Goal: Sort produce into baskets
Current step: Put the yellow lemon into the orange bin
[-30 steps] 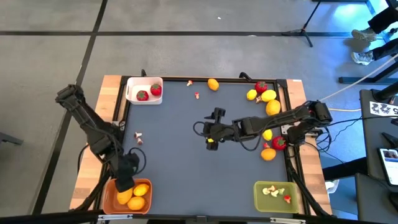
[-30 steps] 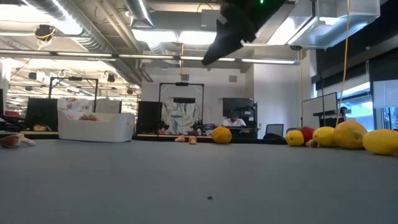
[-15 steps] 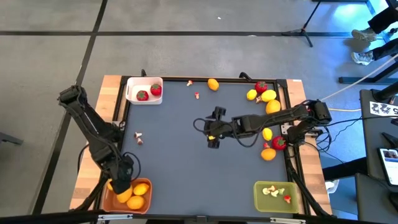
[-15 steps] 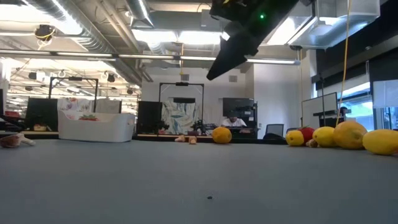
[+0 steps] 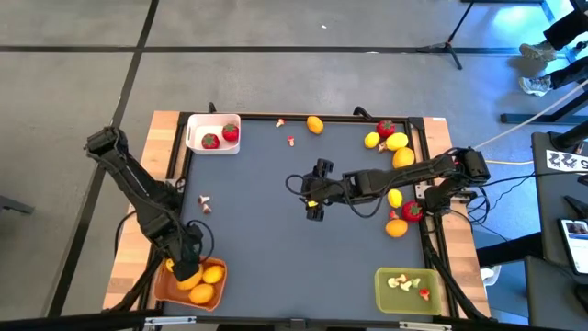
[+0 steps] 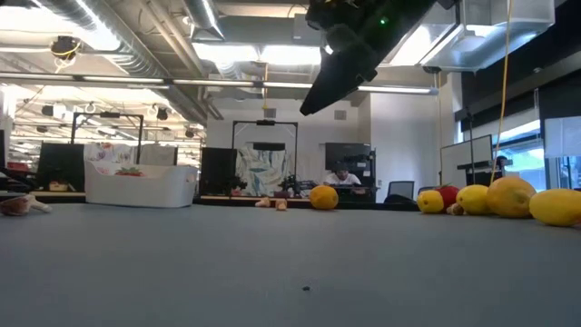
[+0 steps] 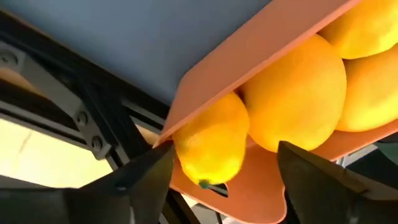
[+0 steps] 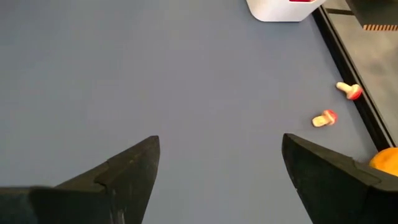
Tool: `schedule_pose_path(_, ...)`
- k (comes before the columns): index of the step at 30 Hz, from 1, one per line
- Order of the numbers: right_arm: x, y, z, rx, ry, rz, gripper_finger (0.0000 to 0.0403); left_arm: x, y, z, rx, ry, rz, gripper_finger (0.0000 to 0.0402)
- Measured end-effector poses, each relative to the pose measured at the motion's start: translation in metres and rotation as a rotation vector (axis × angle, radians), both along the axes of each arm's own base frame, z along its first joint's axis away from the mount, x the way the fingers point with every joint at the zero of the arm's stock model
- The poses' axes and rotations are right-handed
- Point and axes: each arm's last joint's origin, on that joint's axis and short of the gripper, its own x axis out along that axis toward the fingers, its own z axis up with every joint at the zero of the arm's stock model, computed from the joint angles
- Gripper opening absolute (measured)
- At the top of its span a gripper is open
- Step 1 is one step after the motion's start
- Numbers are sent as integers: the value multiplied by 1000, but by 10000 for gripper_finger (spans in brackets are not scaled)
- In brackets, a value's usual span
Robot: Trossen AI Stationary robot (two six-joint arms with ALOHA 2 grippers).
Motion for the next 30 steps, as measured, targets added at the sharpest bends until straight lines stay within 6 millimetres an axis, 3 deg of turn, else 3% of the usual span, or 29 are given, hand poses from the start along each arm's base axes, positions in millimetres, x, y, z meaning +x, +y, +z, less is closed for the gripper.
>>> schedule_pose_path(4, 0, 0, 0, 1, 0, -1, 335, 6, 5, 1, -49, 11, -27, 304)
schedule_pose_path(11, 0, 0, 0, 2, -1, -2, 335, 15, 10, 11, -93, -32, -103, 307)
schedule_pose_path(20, 1, 0, 1, 28, -26, -25, 335, 31, 25, 32, 35, -245, -335, 308)
schedule_pose_path(30, 1, 0, 1, 99, -56, -97, 335, 52, 53, 35, 238, -421, -518, 308)
